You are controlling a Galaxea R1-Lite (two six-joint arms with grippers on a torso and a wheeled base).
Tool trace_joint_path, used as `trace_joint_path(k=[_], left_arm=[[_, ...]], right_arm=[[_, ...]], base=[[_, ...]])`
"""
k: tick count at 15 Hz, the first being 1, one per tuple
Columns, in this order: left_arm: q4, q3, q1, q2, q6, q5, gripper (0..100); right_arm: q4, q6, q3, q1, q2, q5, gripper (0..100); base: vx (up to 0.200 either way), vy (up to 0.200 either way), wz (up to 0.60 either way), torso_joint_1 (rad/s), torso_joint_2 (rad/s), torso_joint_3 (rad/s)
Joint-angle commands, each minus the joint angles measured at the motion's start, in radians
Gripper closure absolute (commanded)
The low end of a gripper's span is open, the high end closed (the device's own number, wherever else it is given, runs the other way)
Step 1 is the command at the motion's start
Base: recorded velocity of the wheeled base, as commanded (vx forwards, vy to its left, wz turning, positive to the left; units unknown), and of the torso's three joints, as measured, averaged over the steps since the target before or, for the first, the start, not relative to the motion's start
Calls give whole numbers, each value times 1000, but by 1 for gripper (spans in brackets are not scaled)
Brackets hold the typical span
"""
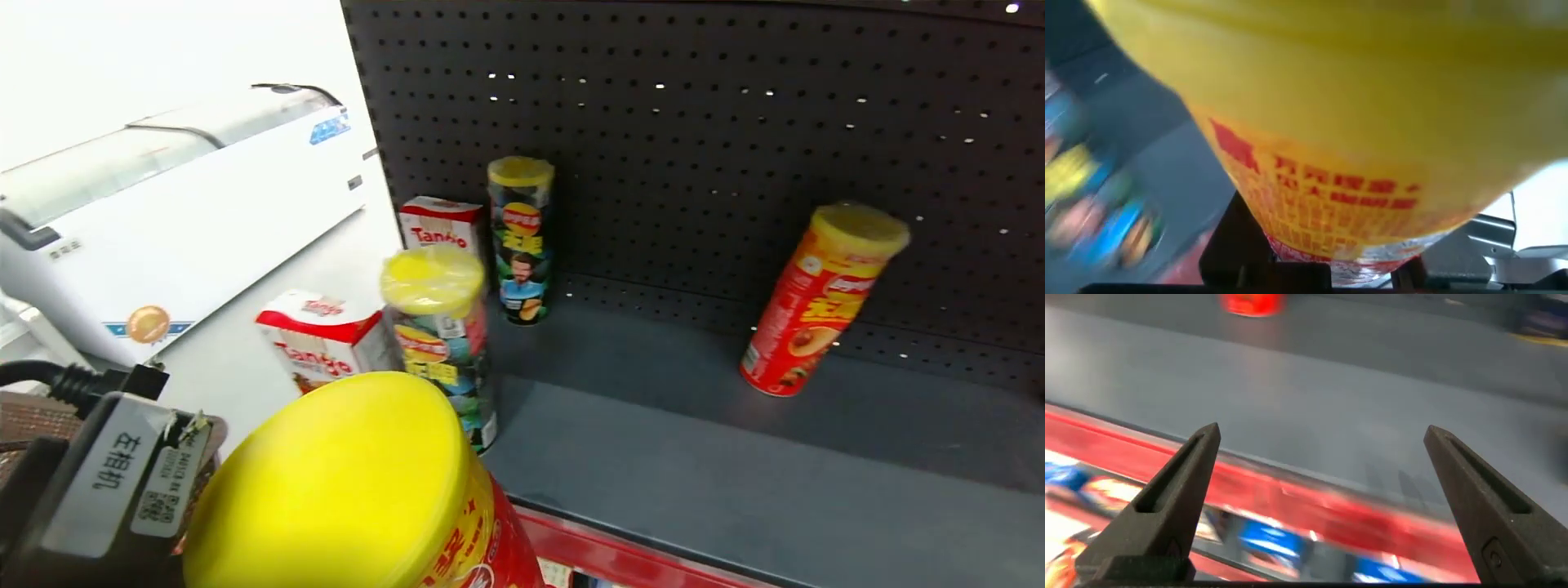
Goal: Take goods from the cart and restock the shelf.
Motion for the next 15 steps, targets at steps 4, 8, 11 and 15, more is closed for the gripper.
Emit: trace_joint_path(k=[4,8,11,15], left_arm=[[-5,38,2,-13,0,1,100],[-3,39,8,-24,-2,2,100],[-5,41,8,-30,-2,2,100],[1,50,6,-59,0,1,100]], right_arm=[[0,0,0,0,0,0,0],[0,0,0,0,0,2,0],[0,0,0,0,0,2,0],[0,-2,0,0,2,5,0]], base=[[0,0,-600,5,4,1],[0,0,0,0,0,0],[0,0,0,0,0,0],[0,0,0,0,0,0]])
